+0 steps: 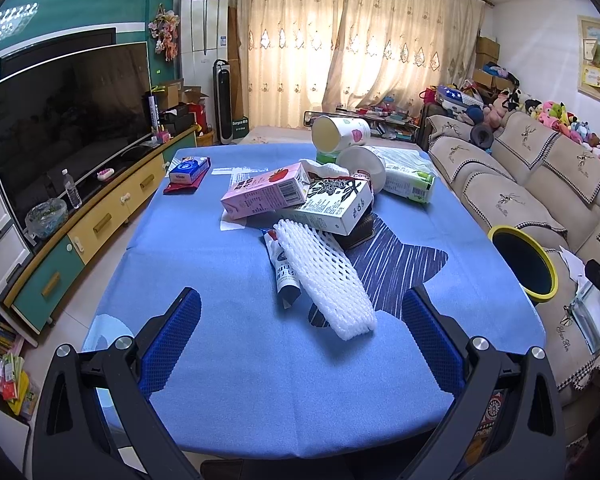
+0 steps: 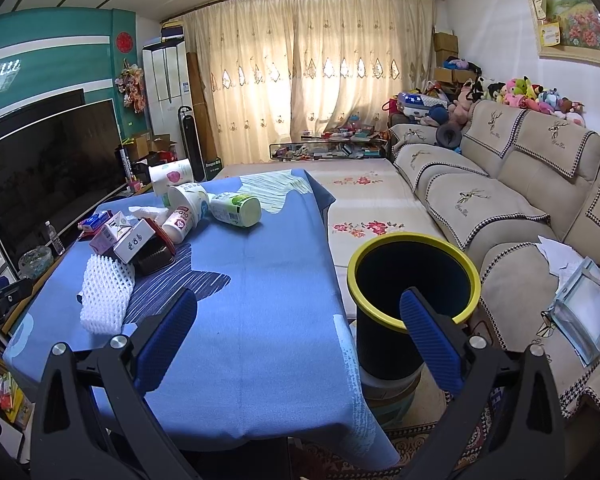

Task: Collect trash

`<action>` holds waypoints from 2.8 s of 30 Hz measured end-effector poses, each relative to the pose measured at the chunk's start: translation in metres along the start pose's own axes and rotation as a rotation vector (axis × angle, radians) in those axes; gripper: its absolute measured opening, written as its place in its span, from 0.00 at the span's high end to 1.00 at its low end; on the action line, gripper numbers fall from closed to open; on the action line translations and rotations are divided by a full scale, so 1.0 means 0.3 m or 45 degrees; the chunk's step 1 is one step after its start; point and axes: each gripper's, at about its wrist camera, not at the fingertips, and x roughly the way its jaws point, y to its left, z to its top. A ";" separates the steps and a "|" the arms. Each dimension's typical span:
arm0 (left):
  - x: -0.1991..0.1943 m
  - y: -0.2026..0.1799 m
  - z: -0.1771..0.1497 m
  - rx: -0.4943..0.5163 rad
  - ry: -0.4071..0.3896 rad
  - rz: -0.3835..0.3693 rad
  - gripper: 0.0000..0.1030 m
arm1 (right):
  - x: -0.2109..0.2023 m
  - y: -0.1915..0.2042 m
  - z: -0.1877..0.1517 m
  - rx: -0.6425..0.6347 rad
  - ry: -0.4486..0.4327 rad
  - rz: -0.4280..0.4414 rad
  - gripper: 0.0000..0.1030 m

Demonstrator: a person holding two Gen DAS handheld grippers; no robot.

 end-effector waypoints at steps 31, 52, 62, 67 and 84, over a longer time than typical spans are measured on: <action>0.032 0.033 0.030 -0.006 -0.016 0.024 0.04 | 0.091 0.025 -0.009 0.005 0.090 0.041 0.06; 0.277 0.109 0.149 -0.041 0.041 0.070 0.04 | 0.495 0.338 0.328 -0.224 0.120 0.404 0.06; 0.379 0.151 0.195 -0.044 0.081 0.100 0.04 | 0.813 0.571 0.531 -0.386 0.164 0.573 0.06; 0.427 0.161 0.219 -0.045 0.096 0.098 0.04 | 0.940 0.619 0.560 -0.402 0.223 0.591 0.06; 0.511 0.194 0.224 -0.067 0.161 0.092 0.04 | 1.152 0.712 0.601 -0.431 0.352 0.639 0.09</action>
